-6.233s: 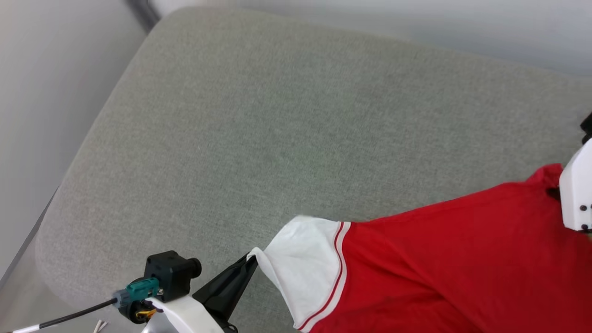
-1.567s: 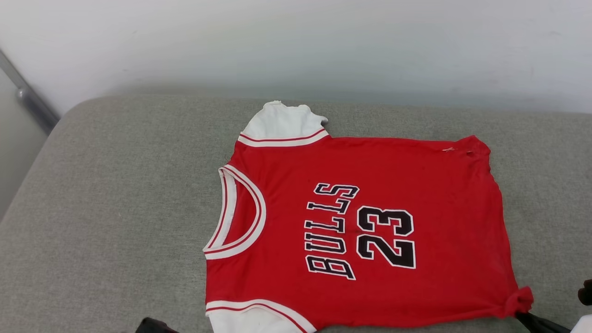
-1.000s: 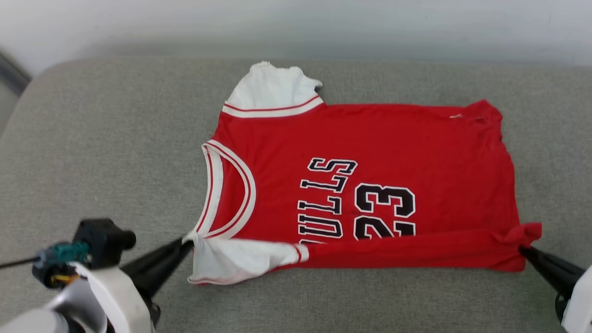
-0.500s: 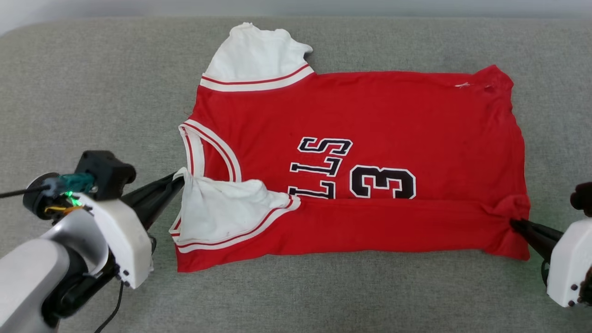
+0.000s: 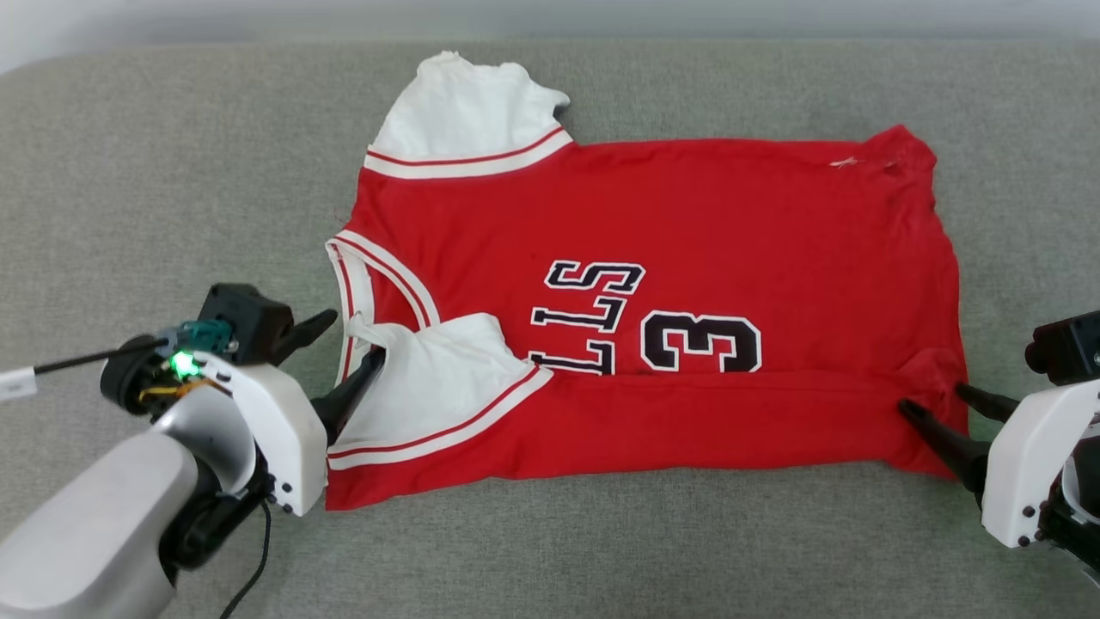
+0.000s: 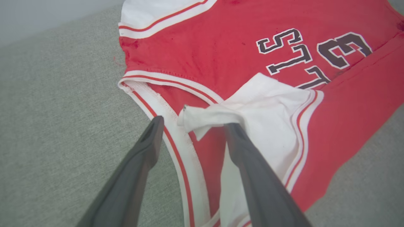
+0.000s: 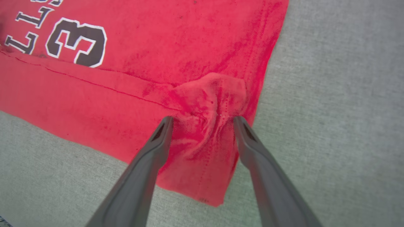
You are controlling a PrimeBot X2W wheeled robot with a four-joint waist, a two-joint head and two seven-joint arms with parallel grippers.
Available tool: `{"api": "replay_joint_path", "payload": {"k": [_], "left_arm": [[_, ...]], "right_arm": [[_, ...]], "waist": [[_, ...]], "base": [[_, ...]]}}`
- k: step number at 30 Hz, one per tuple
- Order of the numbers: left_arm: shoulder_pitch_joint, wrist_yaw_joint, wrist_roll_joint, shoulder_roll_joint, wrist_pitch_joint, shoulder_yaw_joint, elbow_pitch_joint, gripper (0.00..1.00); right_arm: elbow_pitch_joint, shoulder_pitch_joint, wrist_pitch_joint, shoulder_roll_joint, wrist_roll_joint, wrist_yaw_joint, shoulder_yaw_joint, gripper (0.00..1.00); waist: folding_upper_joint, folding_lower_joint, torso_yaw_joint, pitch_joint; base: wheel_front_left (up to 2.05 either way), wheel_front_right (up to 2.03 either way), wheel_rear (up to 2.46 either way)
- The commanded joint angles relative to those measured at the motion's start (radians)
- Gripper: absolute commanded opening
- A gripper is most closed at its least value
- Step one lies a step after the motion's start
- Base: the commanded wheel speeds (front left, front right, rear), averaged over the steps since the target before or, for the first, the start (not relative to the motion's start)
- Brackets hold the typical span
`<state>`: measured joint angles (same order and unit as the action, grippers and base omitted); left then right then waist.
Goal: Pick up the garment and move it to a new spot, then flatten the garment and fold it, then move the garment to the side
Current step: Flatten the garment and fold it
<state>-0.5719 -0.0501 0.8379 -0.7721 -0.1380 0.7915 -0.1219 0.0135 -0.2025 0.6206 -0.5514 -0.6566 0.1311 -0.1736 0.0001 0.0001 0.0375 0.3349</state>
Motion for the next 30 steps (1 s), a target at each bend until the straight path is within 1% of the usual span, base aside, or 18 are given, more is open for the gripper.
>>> {"api": "replay_joint_path", "payload": {"k": [1, 6, 9, 15, 17, 20, 24, 27, 30], "left_arm": [[0.03, 0.017, 0.01, 0.015, 0.021, -0.007, -0.012, 1.0], [0.093, 0.066, 0.043, 0.027, 0.054, -0.022, 0.009, 1.0], [0.141, 0.106, 0.066, 0.031, 0.052, -0.025, 0.046, 1.0], [0.223, 0.208, 0.073, 0.045, 0.005, 0.007, 0.118, 1.0], [0.238, 0.244, 0.062, 0.037, -0.003, 0.009, 0.132, 1.0], [0.26, 0.282, 0.057, 0.032, -0.01, 0.01, 0.135, 1.0], [0.264, 0.322, 0.045, 0.016, -0.027, 0.012, 0.105, 1.0], [0.269, 0.344, 0.045, 0.009, -0.064, 0.025, 0.069, 1.0], [0.278, 0.356, 0.047, 0.008, -0.113, 0.05, 0.028, 1.0]], "right_arm": [[-0.001, -0.002, -0.009, 0.008, 0.005, -0.001, 0.006, 1.0], [-0.031, 0.037, -0.024, 0.021, 0.036, -0.001, 0.034, 1.0], [-0.058, 0.07, -0.023, 0.04, 0.064, -0.001, 0.06, 1.0], [-0.134, 0.136, -0.018, 0.111, 0.133, -0.001, 0.134, 1.0], [-0.162, 0.16, -0.01, 0.13, 0.152, -0.001, 0.146, 1.0], [-0.206, 0.176, 0.003, 0.147, 0.164, -0.001, 0.166, 1.0], [-0.254, 0.188, 0.016, 0.164, 0.169, -0.001, 0.188, 1.0], [-0.281, 0.188, 0.025, 0.172, 0.176, -0.001, 0.195, 1.0], [-0.3, 0.187, 0.031, 0.179, 0.182, -0.001, 0.2, 1.0]], "waist": [[-0.0001, -0.0001, 0.002, -0.026], [-0.0001, -0.0001, 0.011, -0.08], [-0.0001, -0.0001, 0.018, -0.11], [-0.0001, -0.0001, 0.03, -0.135], [-0.0001, -0.0001, 0.03, -0.129], [-0.0001, -0.0001, 0.024, -0.111], [-0.0001, -0.0001, 0.007, -0.081], [-0.0001, -0.0001, -0.009, -0.06], [-0.0001, -0.0001, -0.022, -0.044]], "base": [[0.0, 0.0, 0.0], [0.0, 0.0, 0.0], [0.0, 0.0, 0.0], [0.0, 0.0, 0.0], [0.0, 0.0, 0.0], [0.0, 0.0, 0.0], [0.0, 0.0, 0.0], [0.0, 0.0, 0.0], [0.0, 0.0, 0.0]]}}
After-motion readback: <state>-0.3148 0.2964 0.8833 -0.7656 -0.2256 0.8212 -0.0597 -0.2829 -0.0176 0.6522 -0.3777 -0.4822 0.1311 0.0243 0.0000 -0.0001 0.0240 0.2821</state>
